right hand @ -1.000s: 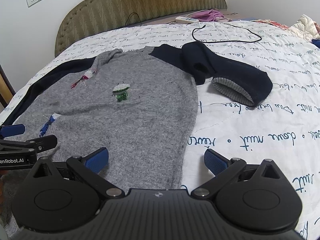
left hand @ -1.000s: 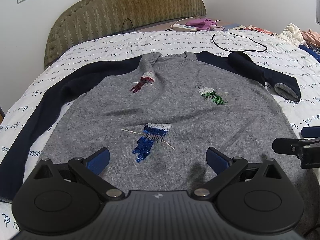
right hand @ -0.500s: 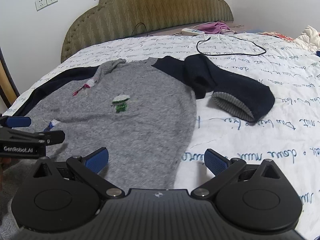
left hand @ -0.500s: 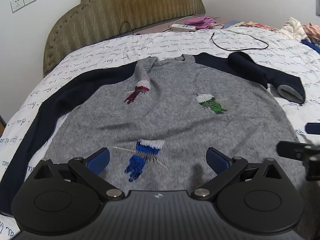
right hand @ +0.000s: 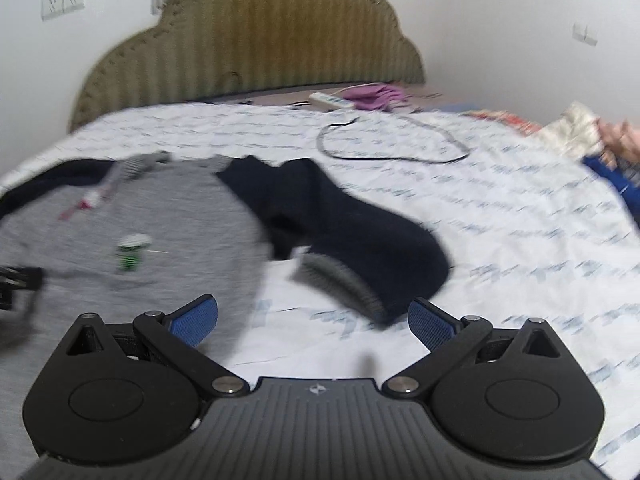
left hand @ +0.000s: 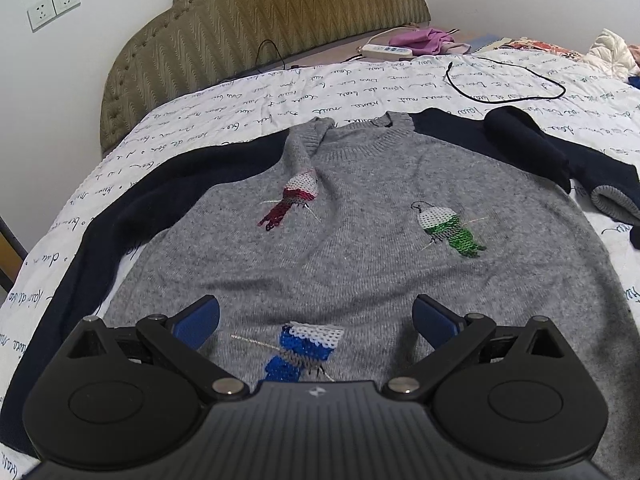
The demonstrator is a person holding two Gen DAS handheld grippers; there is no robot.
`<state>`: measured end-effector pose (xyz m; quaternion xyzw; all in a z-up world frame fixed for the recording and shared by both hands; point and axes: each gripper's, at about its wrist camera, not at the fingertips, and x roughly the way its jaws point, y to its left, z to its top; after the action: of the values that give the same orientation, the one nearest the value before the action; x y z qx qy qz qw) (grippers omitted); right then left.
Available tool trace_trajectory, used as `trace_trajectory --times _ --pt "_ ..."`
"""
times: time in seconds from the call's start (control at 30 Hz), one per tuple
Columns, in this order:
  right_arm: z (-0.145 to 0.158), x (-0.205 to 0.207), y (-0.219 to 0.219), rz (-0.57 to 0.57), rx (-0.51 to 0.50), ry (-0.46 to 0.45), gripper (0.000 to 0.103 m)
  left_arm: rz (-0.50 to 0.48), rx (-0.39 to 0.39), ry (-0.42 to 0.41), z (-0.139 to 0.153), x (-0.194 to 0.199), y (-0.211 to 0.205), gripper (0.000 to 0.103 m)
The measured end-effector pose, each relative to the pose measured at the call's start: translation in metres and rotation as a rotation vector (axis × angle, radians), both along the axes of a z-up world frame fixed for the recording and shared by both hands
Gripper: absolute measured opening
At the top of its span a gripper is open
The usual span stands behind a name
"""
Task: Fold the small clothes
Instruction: 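Move the right gripper to the navy sleeve cuff and grasp it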
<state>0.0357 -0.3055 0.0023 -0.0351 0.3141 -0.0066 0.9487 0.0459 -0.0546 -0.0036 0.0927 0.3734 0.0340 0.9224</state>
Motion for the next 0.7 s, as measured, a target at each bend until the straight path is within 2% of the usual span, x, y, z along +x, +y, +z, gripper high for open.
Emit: trace_trajectory --times 0.17,0.3,0.53,0.63,0.7 --pt "-0.011 0.014 -0.006 -0.005 -0.133 0.009 0.098 -0.002 0.013 0.008 -0.004 0.004 -0.001 0.103" --pt "-0.023 0.023 -0.003 0.021 -0.222 0.023 0.095 0.008 -0.009 0.010 -0.003 0.005 0.001 0.103" --pt "-0.040 0.041 0.002 0.056 -0.302 0.002 0.085 0.004 -0.030 0.025 -0.006 0.010 0.000 0.103" --pt "-0.045 0.052 -0.004 0.039 -0.293 -0.010 0.067 -0.002 -0.022 0.032 -0.009 0.011 -0.002 0.103" --pt "-0.042 0.058 -0.012 0.029 -0.224 -0.008 0.043 -0.004 -0.020 0.037 -0.009 0.011 -0.002 0.103"
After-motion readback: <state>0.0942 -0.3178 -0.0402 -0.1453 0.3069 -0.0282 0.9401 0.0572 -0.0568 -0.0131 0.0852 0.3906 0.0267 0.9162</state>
